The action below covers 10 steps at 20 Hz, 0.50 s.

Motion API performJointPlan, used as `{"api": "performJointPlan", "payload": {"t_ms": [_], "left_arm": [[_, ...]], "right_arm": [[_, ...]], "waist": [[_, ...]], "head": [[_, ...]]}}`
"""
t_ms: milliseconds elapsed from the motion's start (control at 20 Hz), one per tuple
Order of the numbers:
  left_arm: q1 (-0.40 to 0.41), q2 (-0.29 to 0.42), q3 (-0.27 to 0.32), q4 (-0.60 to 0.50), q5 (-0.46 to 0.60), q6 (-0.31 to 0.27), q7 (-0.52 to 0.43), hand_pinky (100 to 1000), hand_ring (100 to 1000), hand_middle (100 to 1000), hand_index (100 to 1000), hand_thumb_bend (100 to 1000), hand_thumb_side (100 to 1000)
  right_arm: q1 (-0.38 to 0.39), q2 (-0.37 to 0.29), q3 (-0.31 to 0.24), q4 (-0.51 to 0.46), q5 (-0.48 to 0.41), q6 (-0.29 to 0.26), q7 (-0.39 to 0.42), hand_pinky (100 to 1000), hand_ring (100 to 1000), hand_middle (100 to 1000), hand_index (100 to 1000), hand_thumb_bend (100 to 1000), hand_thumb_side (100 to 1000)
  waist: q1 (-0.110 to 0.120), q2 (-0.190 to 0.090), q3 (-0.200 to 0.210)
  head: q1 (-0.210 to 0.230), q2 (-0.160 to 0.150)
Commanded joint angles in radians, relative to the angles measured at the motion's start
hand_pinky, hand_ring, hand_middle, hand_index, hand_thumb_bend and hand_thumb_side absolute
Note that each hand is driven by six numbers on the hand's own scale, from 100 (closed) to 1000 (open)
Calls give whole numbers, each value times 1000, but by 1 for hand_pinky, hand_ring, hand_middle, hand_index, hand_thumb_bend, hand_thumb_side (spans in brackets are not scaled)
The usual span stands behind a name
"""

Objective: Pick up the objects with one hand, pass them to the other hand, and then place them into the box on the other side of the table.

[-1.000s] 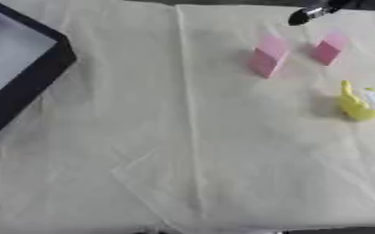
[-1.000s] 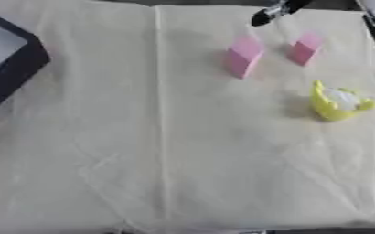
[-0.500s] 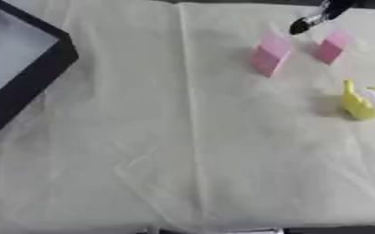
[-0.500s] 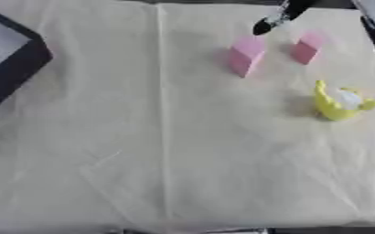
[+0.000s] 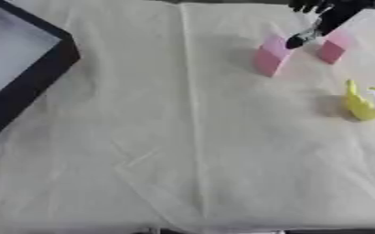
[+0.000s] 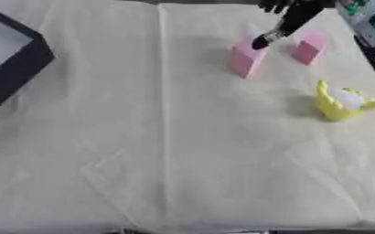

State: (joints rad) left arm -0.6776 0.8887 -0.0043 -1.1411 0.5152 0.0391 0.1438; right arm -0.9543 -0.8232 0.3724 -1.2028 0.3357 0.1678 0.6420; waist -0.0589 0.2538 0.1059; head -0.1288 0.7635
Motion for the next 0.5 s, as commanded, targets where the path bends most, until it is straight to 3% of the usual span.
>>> {"api": "performJointPlan", "payload": {"t_ms": [50, 500], "left_arm": [[-10, 50, 3, -16, -4, 0, -4, 728, 795, 805, 908, 417, 783], [-8, 50, 0, -16, -7, 0, -8, 728, 796, 805, 905, 418, 782]], "right_arm": [[-5, -35, 4, -22, -15, 34, -24, 889, 895, 832, 883, 740, 408], [39, -57, 31, -74, -58, 112, -71, 885, 892, 826, 881, 768, 452]], "waist": [[6, -24, 1], [2, -27, -2]], "head": [[1, -7], [2, -4]]}}
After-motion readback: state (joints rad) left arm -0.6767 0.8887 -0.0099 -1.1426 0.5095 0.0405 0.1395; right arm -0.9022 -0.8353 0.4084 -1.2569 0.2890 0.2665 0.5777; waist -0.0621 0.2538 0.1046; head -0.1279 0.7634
